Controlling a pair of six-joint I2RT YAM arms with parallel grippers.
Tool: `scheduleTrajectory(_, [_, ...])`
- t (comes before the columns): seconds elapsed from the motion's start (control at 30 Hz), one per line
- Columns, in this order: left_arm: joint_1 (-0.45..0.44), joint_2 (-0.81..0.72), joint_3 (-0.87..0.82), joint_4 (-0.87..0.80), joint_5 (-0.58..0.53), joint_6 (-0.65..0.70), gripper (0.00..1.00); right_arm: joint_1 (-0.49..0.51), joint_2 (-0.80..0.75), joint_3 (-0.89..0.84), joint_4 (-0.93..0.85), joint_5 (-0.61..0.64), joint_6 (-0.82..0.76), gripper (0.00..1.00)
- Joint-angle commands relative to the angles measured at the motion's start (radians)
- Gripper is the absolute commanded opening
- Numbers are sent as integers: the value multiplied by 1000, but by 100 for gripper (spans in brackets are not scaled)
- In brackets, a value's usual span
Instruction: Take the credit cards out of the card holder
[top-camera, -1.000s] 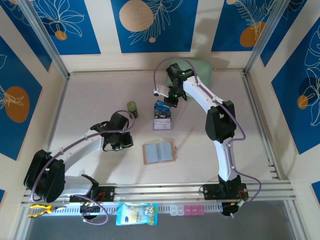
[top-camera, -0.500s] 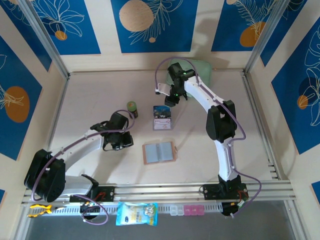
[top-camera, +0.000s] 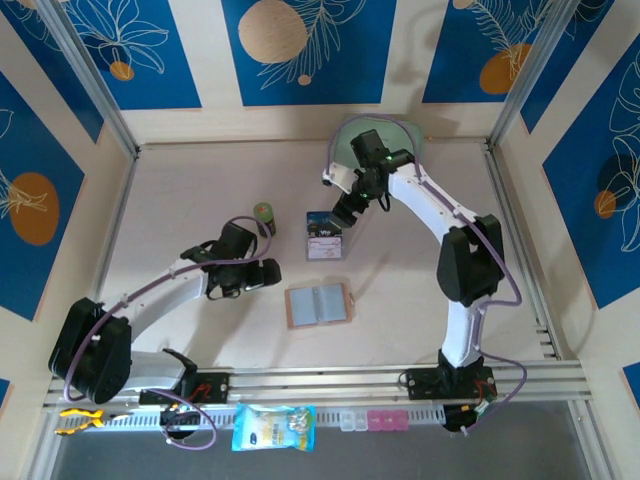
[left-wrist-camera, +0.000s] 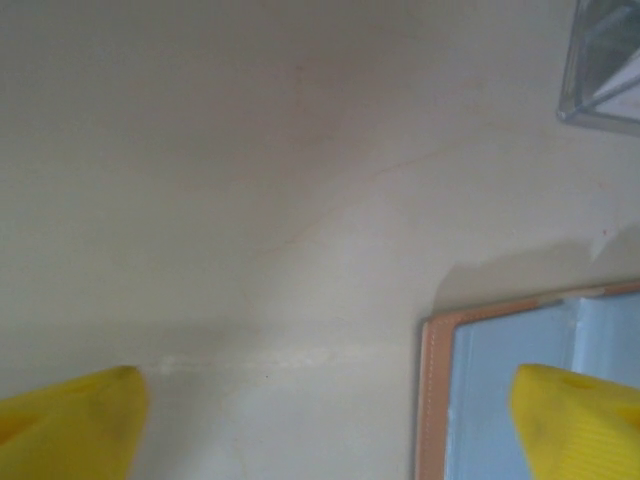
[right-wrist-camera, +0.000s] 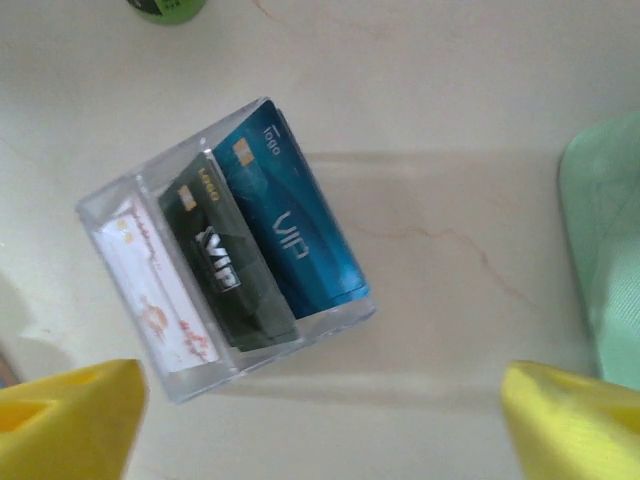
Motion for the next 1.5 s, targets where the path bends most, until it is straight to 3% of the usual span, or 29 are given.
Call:
scheduleTrajectory(0.0, [20,-26,22,-7,-106,52,100,-4,-91,-95,71,-49,91,99])
scheduleTrajectory(0.33, [93,-65,42,-27,-353,224,100,-71,-333,-464,316,-19,372,99])
scheduleTrajectory(0.53, [149,-90,18,60,-552,338,100,-213,-456,-685,515,-22,572,99])
scheduleTrajectory(0.73, [202,-53,-12,210,-619,493,100,-369,-506,-872,729,-40,702,99])
scheduleTrajectory(0.93, [276,0,-66,436,-607,613,100,-426,-507,-1021,980,20,743,99])
scheduleTrajectory(1.07, [306,3,-168,694,-560,697,99,-420,-499,-1090,1122,73,719,99])
scheduleTrajectory(1.2, [364,20,-295,991,-417,685,99,-418,-495,-1147,1247,105,714,99])
scheduleTrajectory(1.3, [372,62,-353,1169,-400,715,99,-417,-501,-1190,1359,95,720,99])
scheduleTrajectory(1.47, [389,126,-378,1320,-365,749,99,-409,-452,-1227,1487,83,689,99])
